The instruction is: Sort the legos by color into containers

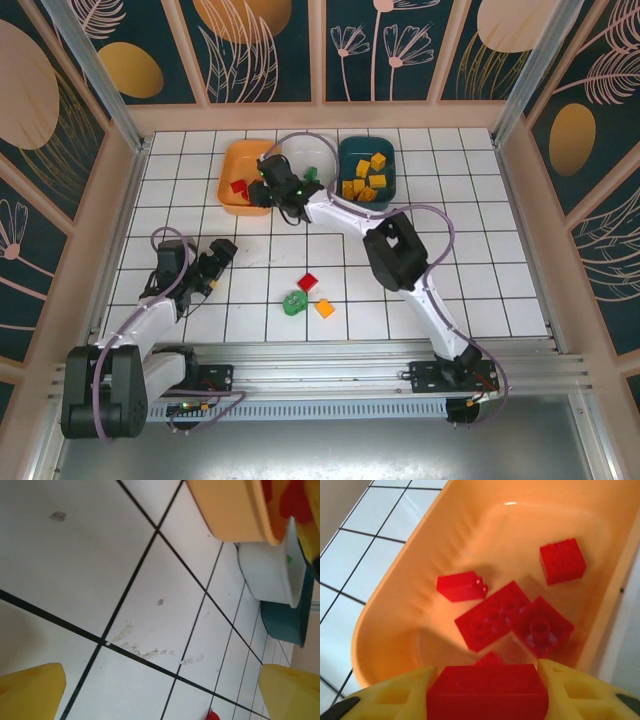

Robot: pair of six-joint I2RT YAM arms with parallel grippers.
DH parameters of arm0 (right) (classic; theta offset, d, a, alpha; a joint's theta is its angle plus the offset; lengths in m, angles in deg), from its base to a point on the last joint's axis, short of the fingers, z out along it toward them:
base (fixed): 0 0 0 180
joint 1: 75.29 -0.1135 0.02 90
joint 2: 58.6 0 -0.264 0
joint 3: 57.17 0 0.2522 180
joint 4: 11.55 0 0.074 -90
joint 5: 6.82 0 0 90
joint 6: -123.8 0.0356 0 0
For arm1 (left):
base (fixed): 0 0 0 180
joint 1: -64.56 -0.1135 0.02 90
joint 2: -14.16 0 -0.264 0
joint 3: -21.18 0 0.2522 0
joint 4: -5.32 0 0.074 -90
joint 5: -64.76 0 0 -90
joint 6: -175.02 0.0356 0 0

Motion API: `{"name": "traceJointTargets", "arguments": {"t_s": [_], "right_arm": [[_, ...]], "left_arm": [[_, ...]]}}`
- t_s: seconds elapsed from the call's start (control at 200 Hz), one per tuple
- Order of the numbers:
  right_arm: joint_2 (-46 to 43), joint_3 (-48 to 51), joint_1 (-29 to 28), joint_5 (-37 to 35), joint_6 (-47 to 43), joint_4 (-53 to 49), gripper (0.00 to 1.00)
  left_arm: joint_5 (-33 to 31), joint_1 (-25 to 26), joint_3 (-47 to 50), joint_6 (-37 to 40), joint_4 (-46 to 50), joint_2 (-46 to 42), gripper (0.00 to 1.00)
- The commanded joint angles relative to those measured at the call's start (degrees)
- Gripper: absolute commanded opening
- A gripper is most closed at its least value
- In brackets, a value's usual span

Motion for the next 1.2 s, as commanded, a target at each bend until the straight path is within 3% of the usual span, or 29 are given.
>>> {"name": "traceJointTargets", "arguments": {"t_s": [0.0, 0.095, 0.24, 0.495, 0.656, 0.736, 0.941, 1.196], "right_arm": [[2.13, -8.44, -0.52, -0.34, -2.3, -5.85, 0.64], [0.62, -9.12, -0.55, -1.55, -2.95, -6.56, 0.72], [-6.82, -3.08, -1.62, -4.82, -4.62, -6.04, 0.71], [-37.29, 40.01, -4.83, -9.16, -7.14, 3.82, 0.68], [-49.53, 57.59, -10.03, -17.06, -0.54, -6.71, 0.7], [-53.25, 64.15, -13.25, -16.58, 2.87, -9.87, 0.71], [-56.61, 72.66, -20.23, -8.89, 7.12, -12.01, 0.72], [-50.7, 74.37, -21.8, -7.15, 7.35, -9.58, 0.72]], "left_arm": [[1.75, 0.03, -0.81, 1.85, 1.19, -2.53, 0.98], [1.78, -0.02, -0.52, 1.86, 0.72, -4.08, 0.99], [4.66, 0.04, -0.8, 1.05, -1.3, -4.97, 0.99], [7.92, 1.37, 3.74, -1.91, -9.74, -8.89, 0.99], [3.74, 8.88, 5.62, -3.28, -14.48, -9.42, 0.98], [2.58, 12.87, 5.24, -3.51, -17.61, -7.53, 0.99], [1.91, 18.75, 2.6, -2.98, -23.15, 0.05, 0.99], [2.37, 19.46, 0.58, -3.18, -24.11, 5.27, 0.98]]}}
